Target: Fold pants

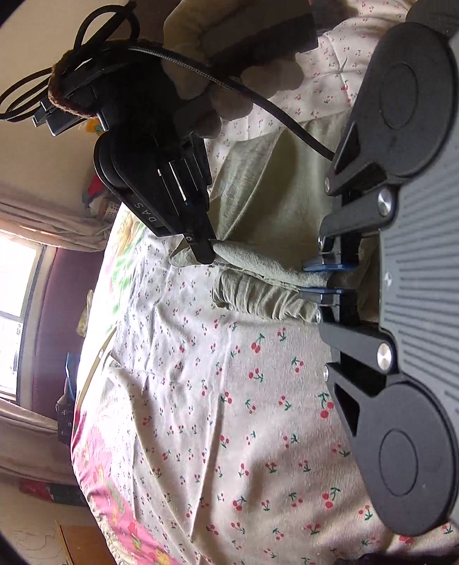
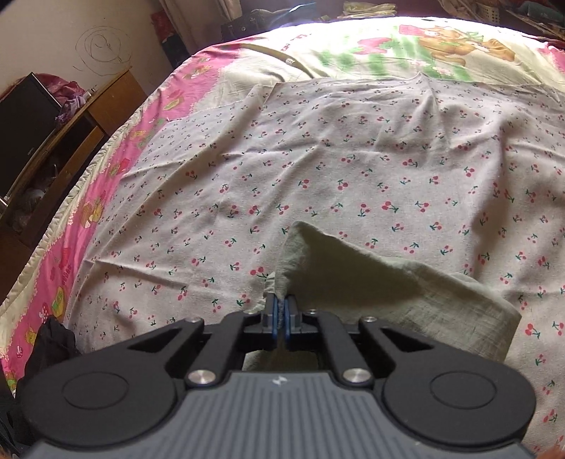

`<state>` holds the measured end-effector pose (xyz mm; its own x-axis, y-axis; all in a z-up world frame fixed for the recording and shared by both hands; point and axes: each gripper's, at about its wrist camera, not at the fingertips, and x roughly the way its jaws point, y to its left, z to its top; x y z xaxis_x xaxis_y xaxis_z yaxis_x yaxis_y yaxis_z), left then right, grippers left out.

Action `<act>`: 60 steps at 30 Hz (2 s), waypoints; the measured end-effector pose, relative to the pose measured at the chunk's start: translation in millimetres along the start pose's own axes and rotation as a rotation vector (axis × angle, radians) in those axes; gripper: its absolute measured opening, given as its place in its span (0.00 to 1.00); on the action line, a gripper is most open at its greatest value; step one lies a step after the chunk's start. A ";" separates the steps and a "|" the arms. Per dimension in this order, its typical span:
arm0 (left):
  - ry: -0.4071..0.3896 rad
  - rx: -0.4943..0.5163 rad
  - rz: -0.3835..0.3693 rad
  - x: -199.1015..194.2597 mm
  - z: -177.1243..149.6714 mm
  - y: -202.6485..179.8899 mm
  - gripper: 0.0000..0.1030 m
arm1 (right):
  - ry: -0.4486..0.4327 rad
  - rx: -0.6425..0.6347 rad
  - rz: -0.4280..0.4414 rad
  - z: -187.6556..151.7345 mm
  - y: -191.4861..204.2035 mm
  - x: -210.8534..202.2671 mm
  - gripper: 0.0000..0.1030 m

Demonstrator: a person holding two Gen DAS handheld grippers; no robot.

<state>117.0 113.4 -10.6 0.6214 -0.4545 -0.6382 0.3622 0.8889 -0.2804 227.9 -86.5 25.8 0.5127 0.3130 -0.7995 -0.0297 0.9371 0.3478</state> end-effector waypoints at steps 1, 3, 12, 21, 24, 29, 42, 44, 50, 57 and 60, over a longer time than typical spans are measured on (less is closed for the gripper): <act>0.007 0.003 0.018 3.1 -4.7 3.6 0.24 | 0.015 0.006 0.008 -2.3 1.3 14.3 0.06; 0.008 0.027 0.041 6.5 -9.4 6.2 0.25 | 0.018 -0.003 -0.001 -5.7 4.5 34.1 0.06; 0.016 -0.053 0.076 5.6 -4.3 35.6 0.39 | 0.007 0.108 0.074 -8.9 -14.3 53.7 0.11; -0.092 0.056 0.215 -34.0 2.2 13.7 0.39 | -0.161 0.020 0.167 1.1 7.3 9.5 0.32; -0.116 0.136 0.157 -35.5 9.2 -6.0 0.39 | -0.196 -0.025 0.131 -7.3 -3.6 -22.0 0.32; -0.069 0.249 0.070 0.7 7.8 -30.6 0.39 | -0.195 0.001 0.011 -52.1 -50.5 -71.6 0.35; 0.085 0.391 0.185 35.0 4.4 -30.9 0.49 | 0.126 0.048 0.178 -188.3 -59.9 -62.1 0.31; 0.071 0.406 0.185 28.8 5.3 -34.3 0.49 | 0.099 0.036 0.160 -188.3 -63.2 -72.8 0.31; -0.005 0.330 0.109 3.3 20.8 -40.1 0.48 | -0.091 0.215 0.116 -153.7 -110.2 -92.8 0.35; 0.111 0.441 0.139 35.1 -4.0 -56.3 0.48 | 0.071 0.150 0.142 -192.8 -77.5 -51.7 0.24; 0.104 0.484 0.157 25.1 -6.8 -53.3 0.48 | 0.102 0.143 0.191 -199.9 -71.1 -58.4 0.17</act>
<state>108.6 55.0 -16.5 0.6304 -0.2883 -0.7207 0.5655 0.8066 0.1720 28.6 -140.5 -50.1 0.4201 0.5032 -0.7552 0.0071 0.8304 0.5572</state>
